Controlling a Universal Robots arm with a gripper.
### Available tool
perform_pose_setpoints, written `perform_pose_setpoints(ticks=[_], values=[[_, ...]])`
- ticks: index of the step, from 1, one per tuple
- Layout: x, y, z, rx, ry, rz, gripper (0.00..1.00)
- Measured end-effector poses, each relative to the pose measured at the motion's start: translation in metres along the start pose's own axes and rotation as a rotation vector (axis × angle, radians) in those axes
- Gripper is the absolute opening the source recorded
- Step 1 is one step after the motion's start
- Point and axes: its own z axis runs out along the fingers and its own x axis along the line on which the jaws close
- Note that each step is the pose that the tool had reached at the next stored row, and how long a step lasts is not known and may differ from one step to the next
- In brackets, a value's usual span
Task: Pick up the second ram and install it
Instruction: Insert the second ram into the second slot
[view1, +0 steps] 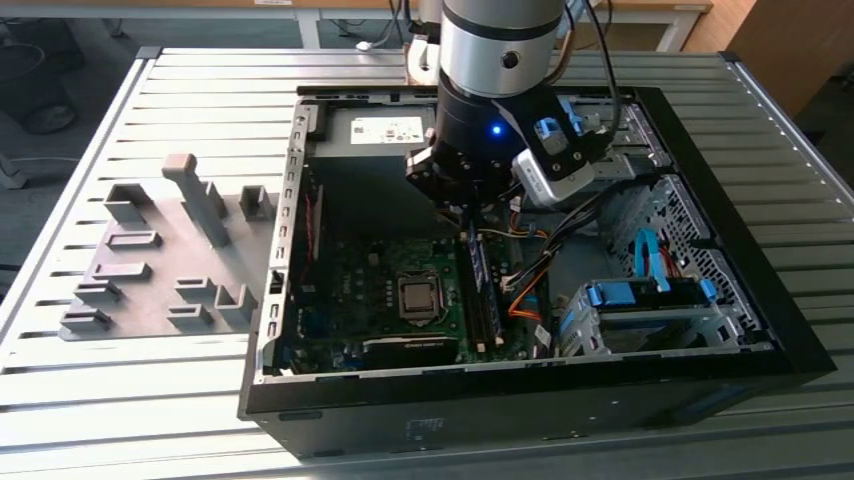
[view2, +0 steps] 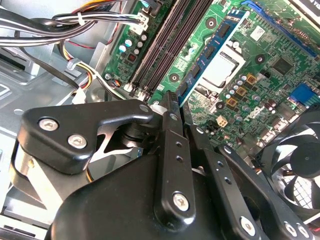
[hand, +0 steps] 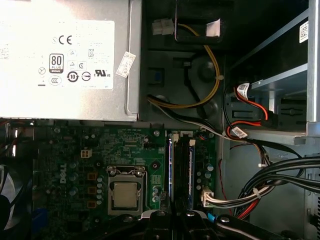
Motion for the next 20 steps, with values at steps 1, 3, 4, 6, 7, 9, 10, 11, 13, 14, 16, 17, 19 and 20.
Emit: perform_pose_setpoints(ticks=[1, 3, 4, 6, 7, 9, 10, 11, 13, 14, 16, 17, 19, 20], values=[[0.0, 0.0, 0.0, 0.0001, 0.0, 0.0, 0.14], [0.0, 0.0, 0.0, 0.0, 0.0, 0.0, 0.14], [0.0, 0.0, 0.0, 0.0, 0.0, 0.0, 0.14], [0.0, -0.0001, 0.0002, -0.0002, -0.0001, 0.0, 0.14], [0.0, -0.0004, 0.0002, -0.0004, -0.0002, 0.0, 0.14], [0.0, -0.0008, 0.0001, -0.0001, -0.0001, 0.0, 0.14], [0.0, -0.001, 0.0001, 0.0007, -0.0001, 0.0, 0.14], [-0.0001, -0.001, 0.0002, 0.003, 0.0, 0.0, 0.14], [0.0, -0.001, 0.0005, 0.0136, 0.0001, 0.0, 0.14], [0.0, -0.0011, 0.0012, 0.0169, 0.0, -0.001, 0.14], [0.0, -0.0011, 0.0024, 0.0167, 0.0, -0.001, 0.14], [0.0, -0.0011, 0.0032, 0.0166, 0.0001, 0.0, 0.14], [-0.0001, -0.0011, 0.0053, 0.0165, 0.0001, 0.001, 0.14], [-0.0001, -0.0011, 0.0063, 0.0163, 0.0001, 0.001, 0.14]])
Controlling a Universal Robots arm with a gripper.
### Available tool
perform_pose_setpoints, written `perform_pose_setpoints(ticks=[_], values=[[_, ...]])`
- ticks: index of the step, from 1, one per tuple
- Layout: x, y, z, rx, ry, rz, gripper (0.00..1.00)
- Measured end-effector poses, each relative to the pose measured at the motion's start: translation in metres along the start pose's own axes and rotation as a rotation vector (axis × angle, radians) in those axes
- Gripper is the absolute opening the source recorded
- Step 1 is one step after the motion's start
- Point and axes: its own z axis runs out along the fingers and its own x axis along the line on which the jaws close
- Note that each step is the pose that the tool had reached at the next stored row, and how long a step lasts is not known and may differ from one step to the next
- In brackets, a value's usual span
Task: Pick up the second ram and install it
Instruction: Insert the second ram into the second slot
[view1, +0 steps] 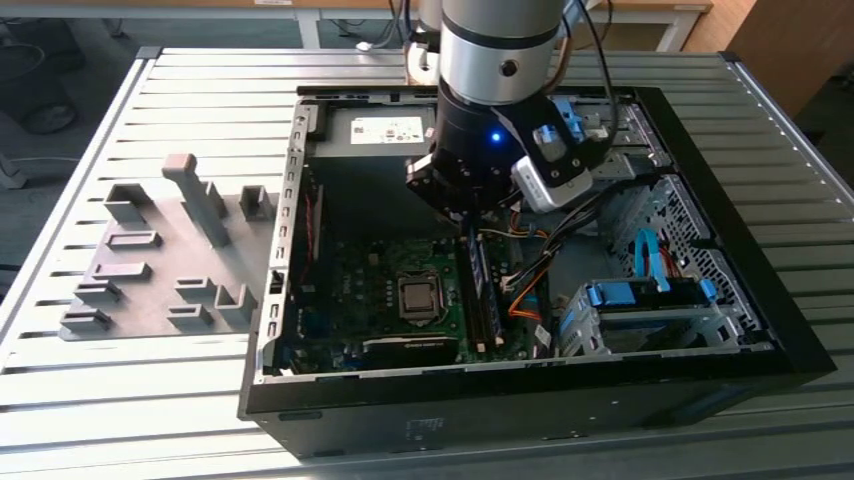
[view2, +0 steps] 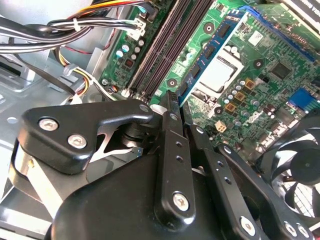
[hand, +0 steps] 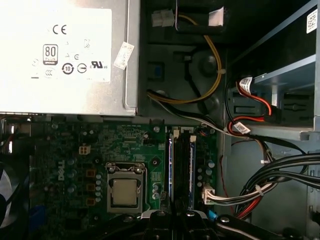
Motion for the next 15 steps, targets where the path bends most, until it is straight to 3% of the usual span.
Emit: perform_pose_setpoints(ticks=[15], values=[[-0.0009, -0.0007, 0.0051, -0.0007, -0.0002, 0.0, 0.14]])
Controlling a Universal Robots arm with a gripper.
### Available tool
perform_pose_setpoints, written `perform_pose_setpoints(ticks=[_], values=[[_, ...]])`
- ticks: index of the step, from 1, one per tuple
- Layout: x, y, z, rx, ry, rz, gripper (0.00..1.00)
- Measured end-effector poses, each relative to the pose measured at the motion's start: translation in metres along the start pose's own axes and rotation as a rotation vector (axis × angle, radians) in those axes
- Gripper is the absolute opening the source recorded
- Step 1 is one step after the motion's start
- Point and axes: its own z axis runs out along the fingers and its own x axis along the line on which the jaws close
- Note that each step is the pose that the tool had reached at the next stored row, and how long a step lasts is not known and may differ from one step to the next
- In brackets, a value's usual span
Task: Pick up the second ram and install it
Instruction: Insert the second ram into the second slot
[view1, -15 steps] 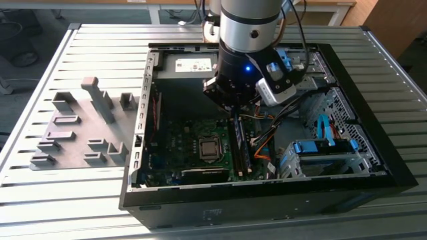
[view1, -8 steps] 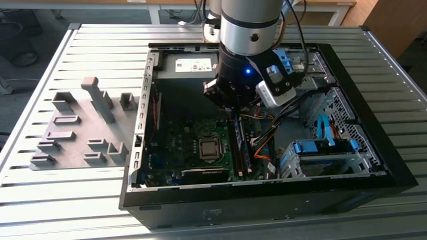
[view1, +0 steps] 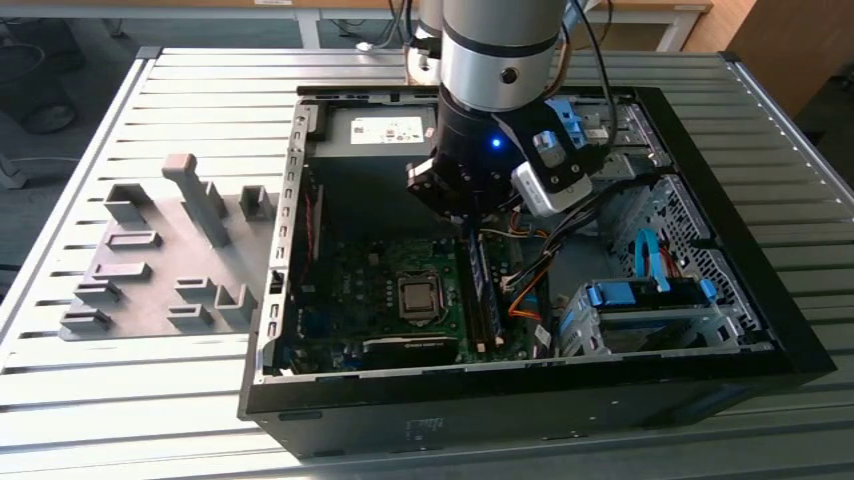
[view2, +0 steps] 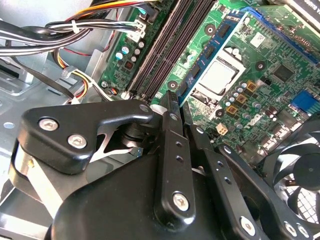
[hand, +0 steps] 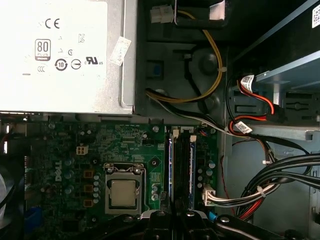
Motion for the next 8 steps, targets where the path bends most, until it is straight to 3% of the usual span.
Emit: perform_pose_setpoints(ticks=[8], values=[[-0.0011, -0.0026, 0.0089, -0.0007, 0.0008, 0.0, 0.14]])
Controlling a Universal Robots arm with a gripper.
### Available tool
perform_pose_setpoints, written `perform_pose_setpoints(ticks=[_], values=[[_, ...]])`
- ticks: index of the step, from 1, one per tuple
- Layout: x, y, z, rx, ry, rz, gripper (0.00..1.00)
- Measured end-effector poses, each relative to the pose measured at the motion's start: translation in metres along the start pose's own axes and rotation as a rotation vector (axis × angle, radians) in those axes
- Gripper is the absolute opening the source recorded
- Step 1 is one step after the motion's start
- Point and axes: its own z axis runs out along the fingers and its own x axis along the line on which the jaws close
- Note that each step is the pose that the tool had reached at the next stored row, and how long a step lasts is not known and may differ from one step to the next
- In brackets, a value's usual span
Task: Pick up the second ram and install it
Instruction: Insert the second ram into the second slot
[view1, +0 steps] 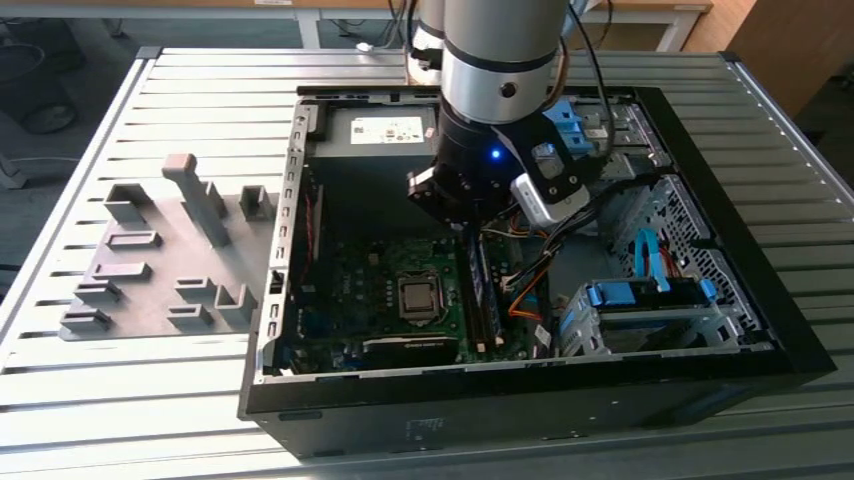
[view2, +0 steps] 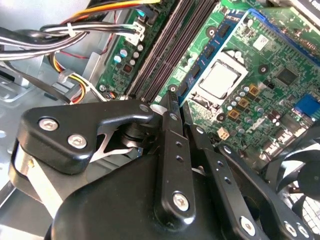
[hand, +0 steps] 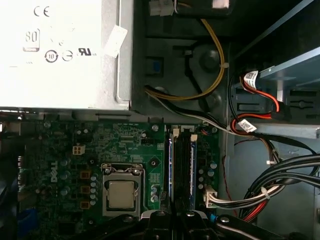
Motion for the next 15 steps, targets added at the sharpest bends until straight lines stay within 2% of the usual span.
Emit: perform_pose_setpoints(ticks=[3, 4, 5, 7, 8, 12, 15], values=[[-0.003, -0.0006, 0.0015, -0.0033, 0.0025, 0.001, 0.14], [-0.0034, -0.0006, 0.0015, -0.0032, 0.0064, 0.001, 0.14], [-0.0036, -0.0006, 0.0016, -0.0032, 0.0132, 0.001, 0.14], [-0.004, -0.0007, 0.0019, -0.0036, 0.0343, 0.001, 0.14], [-0.0041, -0.0007, 0.0021, -0.0037, 0.041, 0.001, 0.14], [-0.0048, -0.0008, 0.0062, -0.0058, 0.0426, 0.001, 0.14], [-0.0067, -0.0013, 0.0124, -0.0081, 0.0431, 0.002, 0.14]])
